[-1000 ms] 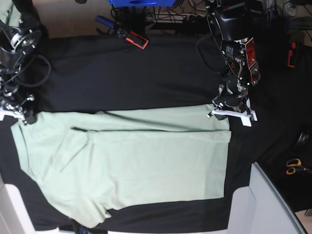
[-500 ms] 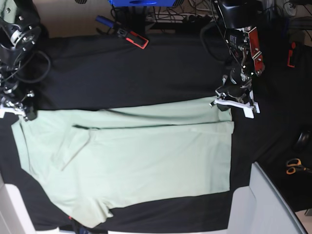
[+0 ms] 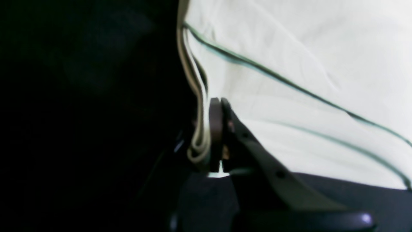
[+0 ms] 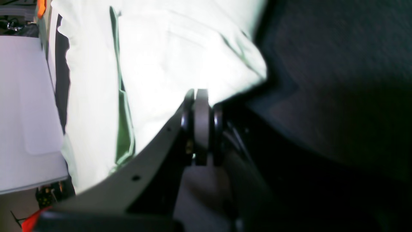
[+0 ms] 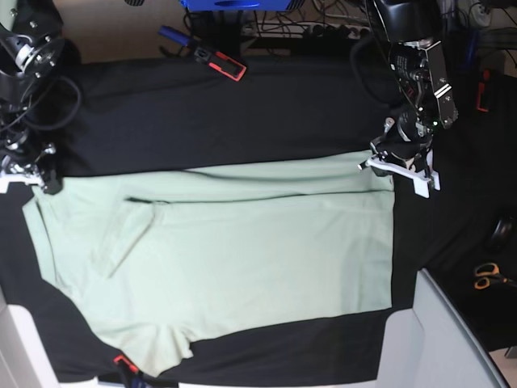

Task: Fold the T-shirt properly
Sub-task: 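Pull the grasped folded edge back toward the robot, flattening the shirt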

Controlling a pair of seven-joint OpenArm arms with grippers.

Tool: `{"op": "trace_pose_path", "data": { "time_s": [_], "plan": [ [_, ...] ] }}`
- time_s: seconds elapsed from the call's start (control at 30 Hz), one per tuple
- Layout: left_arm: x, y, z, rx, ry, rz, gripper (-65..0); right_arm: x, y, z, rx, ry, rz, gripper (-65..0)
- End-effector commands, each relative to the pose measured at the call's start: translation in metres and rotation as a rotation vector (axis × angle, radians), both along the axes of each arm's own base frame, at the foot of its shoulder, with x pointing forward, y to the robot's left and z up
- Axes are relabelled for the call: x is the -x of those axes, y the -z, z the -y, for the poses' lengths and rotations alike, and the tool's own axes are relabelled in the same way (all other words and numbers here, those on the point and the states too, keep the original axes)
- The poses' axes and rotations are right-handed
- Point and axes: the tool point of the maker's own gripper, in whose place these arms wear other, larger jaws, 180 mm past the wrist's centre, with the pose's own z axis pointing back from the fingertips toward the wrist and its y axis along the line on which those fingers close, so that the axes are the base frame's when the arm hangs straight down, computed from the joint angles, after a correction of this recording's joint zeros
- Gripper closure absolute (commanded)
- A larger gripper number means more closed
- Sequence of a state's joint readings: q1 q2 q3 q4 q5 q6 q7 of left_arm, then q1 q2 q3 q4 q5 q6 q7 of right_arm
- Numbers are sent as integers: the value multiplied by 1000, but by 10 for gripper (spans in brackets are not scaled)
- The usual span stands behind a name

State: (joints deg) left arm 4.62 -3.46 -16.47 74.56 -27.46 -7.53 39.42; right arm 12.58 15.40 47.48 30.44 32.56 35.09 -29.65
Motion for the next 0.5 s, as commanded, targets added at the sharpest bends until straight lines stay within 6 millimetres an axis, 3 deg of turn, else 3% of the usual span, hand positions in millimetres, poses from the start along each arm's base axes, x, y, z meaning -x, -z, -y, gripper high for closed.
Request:
{"op": "trace_pose_path", "data": {
  "time_s": [0.0,0.13,0.47],
  "plan": [
    [-8,-10,-8,-31,0,32,0,-9,-20,23,60,16,54,-1],
    [-4,-5,-1,-47,58,9,0,-1,-26,29,109,-4,54,-1],
    [18,6,0,-53,77,-38,0,33,-6,26,91,-32,-33,-1]
  ]
}}
